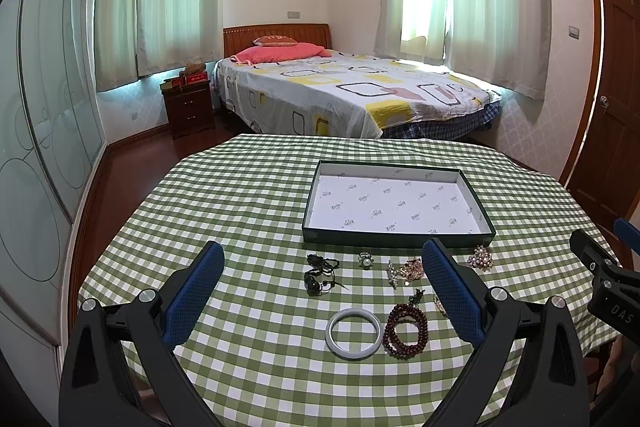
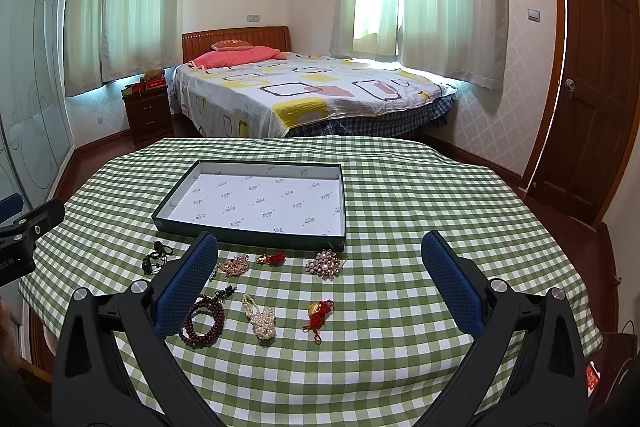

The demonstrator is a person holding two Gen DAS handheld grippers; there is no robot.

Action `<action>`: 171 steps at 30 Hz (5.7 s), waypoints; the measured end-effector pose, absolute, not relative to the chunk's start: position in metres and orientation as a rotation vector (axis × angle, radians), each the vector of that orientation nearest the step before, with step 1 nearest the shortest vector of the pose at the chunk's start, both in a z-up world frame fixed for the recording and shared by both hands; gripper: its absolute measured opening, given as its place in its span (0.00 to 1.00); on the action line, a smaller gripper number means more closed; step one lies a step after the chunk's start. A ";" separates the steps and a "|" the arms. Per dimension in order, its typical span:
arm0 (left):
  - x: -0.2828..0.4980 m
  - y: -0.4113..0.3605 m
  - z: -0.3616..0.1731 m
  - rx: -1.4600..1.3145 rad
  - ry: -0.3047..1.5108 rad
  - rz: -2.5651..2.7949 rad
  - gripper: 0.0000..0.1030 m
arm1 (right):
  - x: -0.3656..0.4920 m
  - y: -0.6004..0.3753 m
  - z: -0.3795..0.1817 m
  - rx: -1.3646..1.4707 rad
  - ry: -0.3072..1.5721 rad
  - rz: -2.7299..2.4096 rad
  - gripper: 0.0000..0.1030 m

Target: Organize jewelry

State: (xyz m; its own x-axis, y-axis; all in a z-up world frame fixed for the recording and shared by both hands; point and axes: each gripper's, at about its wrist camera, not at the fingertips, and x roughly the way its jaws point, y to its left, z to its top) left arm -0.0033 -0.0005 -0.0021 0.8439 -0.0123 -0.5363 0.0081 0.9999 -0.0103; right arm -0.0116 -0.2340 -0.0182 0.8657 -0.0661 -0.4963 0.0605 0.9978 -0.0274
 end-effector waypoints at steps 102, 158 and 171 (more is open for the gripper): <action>0.063 -0.014 -0.157 0.047 1.009 -0.096 0.93 | 0.056 -0.262 -0.154 0.113 0.835 -0.017 0.96; 0.086 -0.002 -0.171 0.062 0.962 -0.091 0.66 | 0.068 -0.210 -0.171 0.033 0.907 0.180 0.62; 0.087 0.002 -0.169 0.061 0.956 -0.079 0.66 | 0.066 -0.201 -0.180 -0.023 0.924 0.226 0.24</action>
